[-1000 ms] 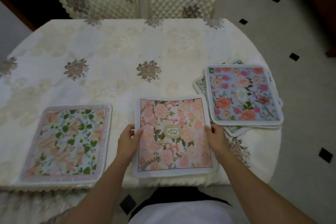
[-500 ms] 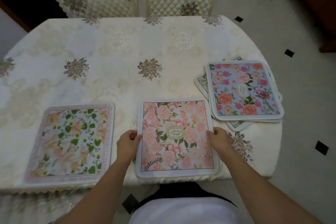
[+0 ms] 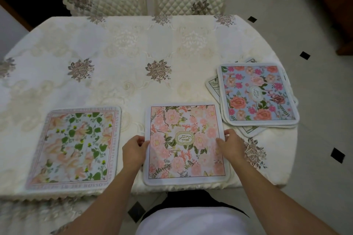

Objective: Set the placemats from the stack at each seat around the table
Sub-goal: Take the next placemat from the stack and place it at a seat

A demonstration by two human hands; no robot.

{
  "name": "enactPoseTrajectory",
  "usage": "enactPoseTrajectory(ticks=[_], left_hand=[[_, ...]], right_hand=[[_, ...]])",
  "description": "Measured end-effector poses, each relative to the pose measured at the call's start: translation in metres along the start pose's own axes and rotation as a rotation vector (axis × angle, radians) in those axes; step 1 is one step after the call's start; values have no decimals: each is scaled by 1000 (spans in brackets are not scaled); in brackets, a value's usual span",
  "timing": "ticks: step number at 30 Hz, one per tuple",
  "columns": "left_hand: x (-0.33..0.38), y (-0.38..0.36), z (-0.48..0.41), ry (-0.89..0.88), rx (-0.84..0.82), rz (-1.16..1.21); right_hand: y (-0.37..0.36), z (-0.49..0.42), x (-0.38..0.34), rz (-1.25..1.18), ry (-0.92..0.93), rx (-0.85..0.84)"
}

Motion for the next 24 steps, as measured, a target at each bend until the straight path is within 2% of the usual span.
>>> enactPoseTrajectory(ticks=[5,7,9,11,13,15,17,19,24], left_hand=[[0,0,2,-11,6,-18],[4,-3,3,-60,3,-124],[10,-5,4,-116,45,-310],[25,-9,9,-238,171,-497],[46,-23,15,-436,222,-565],[59,-52,20,-643,135,-610],[58,-81,21,-756,66,-674],[50,-95,18,-766,58,-690],[38,-94,16,-760,114,-685]], right_hand=[[2,-3,-1,162,38,-60],[6,-2,-4,262,60,-61],[8,-2,-12,351,159,3],[-2,1,-30,439,375,63],[-26,5,-51,455,587,61],[-56,8,-68,446,717,13],[-88,10,-75,475,777,-100],[-104,7,-67,521,801,-161],[-84,5,-32,602,806,-145]])
Point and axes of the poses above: each hand's wrist, its own z-axis away from the middle knuckle, its own y-axis out of the back of the hand, x = y × z, the point moved 6 cm from there along -z, towards the middle knuckle, and after that the axes turned 13 degrees about y, right-handed, at the moved point
